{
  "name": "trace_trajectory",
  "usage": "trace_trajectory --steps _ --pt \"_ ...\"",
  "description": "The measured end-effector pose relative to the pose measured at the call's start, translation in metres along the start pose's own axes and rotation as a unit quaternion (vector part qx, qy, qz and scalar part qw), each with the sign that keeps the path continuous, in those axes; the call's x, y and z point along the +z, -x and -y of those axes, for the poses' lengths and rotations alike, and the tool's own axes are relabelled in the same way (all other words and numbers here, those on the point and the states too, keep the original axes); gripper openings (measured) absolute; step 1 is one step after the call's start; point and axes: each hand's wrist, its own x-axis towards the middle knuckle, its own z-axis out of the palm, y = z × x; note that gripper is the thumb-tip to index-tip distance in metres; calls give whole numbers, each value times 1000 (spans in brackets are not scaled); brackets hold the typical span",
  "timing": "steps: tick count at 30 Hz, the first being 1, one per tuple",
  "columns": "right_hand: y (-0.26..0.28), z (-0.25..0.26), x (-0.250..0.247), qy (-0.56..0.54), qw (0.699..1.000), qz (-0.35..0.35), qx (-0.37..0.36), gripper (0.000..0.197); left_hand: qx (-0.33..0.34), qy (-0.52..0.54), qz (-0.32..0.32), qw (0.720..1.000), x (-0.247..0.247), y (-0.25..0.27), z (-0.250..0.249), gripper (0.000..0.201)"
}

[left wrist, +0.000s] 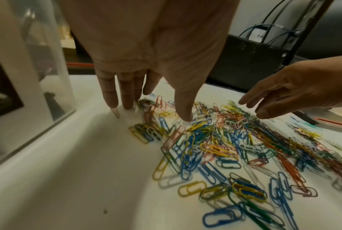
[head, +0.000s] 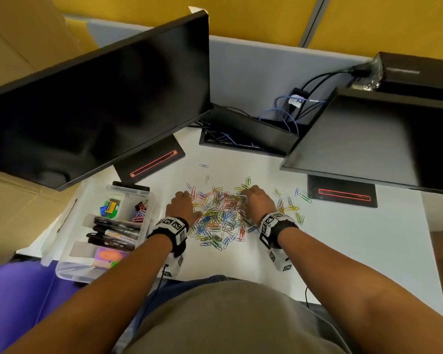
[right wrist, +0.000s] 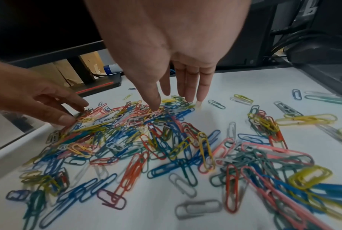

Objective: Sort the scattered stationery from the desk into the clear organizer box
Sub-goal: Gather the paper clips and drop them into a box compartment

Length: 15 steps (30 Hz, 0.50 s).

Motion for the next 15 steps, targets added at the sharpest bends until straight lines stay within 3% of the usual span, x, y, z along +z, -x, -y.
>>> trace_trajectory --steps 6,10,15 --pt "-8 -9 2 17 999 29 15 55 13 -2 -17 1000 9 -10 -9 81" --pt "-12 -9 4 40 998 39 -14 46 45 -3 -28 999 13 -10 -26 84" --pt "-10 -2 11 66 994 57 -69 43 76 -26 -39 996 24 -11 -44 72"
